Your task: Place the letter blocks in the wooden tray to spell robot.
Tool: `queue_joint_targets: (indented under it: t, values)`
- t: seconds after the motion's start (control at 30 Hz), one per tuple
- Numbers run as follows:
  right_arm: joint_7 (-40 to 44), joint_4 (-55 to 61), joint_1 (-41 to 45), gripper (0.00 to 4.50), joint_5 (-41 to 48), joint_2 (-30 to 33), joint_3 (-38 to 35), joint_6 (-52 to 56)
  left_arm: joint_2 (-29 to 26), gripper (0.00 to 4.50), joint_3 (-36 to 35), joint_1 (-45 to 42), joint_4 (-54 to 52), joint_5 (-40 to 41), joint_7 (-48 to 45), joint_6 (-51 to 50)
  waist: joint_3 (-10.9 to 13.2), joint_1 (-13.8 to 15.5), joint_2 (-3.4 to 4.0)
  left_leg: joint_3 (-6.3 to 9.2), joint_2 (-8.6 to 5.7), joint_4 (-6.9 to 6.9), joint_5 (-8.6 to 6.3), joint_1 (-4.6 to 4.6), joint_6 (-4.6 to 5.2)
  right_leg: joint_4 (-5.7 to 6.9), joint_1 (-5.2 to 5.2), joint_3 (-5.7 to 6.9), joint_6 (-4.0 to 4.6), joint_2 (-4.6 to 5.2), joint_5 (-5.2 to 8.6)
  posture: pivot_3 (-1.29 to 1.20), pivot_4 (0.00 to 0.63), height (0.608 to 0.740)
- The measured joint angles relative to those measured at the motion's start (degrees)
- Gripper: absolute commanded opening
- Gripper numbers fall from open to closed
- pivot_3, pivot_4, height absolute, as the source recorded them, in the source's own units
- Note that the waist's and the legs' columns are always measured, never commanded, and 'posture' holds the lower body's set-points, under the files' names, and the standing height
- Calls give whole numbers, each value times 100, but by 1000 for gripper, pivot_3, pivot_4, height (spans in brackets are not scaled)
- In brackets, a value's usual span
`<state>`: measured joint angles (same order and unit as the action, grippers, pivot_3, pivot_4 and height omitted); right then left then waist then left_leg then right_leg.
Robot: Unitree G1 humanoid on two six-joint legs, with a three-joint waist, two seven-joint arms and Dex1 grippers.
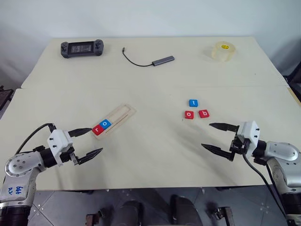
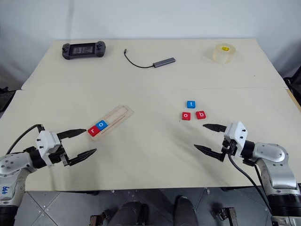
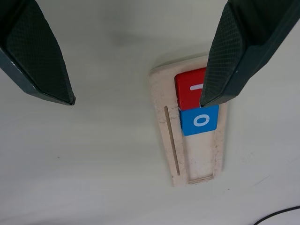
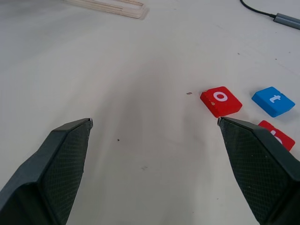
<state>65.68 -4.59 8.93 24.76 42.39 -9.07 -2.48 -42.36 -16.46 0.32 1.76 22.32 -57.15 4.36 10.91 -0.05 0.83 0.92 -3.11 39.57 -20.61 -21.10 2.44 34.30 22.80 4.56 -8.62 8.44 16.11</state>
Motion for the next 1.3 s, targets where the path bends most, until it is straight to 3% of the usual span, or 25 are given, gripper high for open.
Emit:
queue_joint_targets:
  t: [0.23, 0.4, 0.63, 0.8, 1.0, 1.3]
  values:
    - [16, -91, 500, 4479, 151, -393, 58, 227, 168, 4500, -300, 511, -206, 114, 349, -319, 0, -23, 0, 1, 7, -2, -1, 1, -2, -2, 1, 0, 0, -4, 0, 0, 150, 740]
    - [-125, 457, 903, 4479, 390, -955, 462, 653, 490, 4500, -885, 1094, -188, 213, 855, -443, 0, -10, 0, 1, 12, 1, -2, 0, -5, -2, 1, -1, 1, -6, 0, 0, 150, 740]
    - [-134, 934, 1107, 4479, 367, -1199, 915, 699, 811, 4500, -1230, 1313, -46, 454, 859, -332, 0, 97, -2, 9, -3, 4, -4, -3, -2, -2, -1, 3, 1, 4, 0, 0, 150, 740]
    - [-153, 989, 1031, 4479, 356, -1109, 873, 766, 840, 4500, -947, 540, 36, 494, 878, -422, -1, 157, -2, 10, -6, 11, -3, 0, -1, 11, -3, 4, 1, 4, 0, 0, 150, 740]
    - [-230, 981, 1009, 4479, 328, -1100, 867, 807, 850, 4500, -92, -594, 877, -64, 932, -410, -2, 70, -4, 2, -7, 9, -2, 0, -1, 21, 8, 3, 1, -3, 0, 0, 150, 740]
    - [-402, 1127, 941, 4479, 303, -1110, 867, 894, 860, 4500, 340, -1182, 1515, -459, 955, -250, -3, 16, -3, 3, -6, 27, 0, 4, -1, 34, 0, 2, 0, 1, 0, 0, 150, 740]
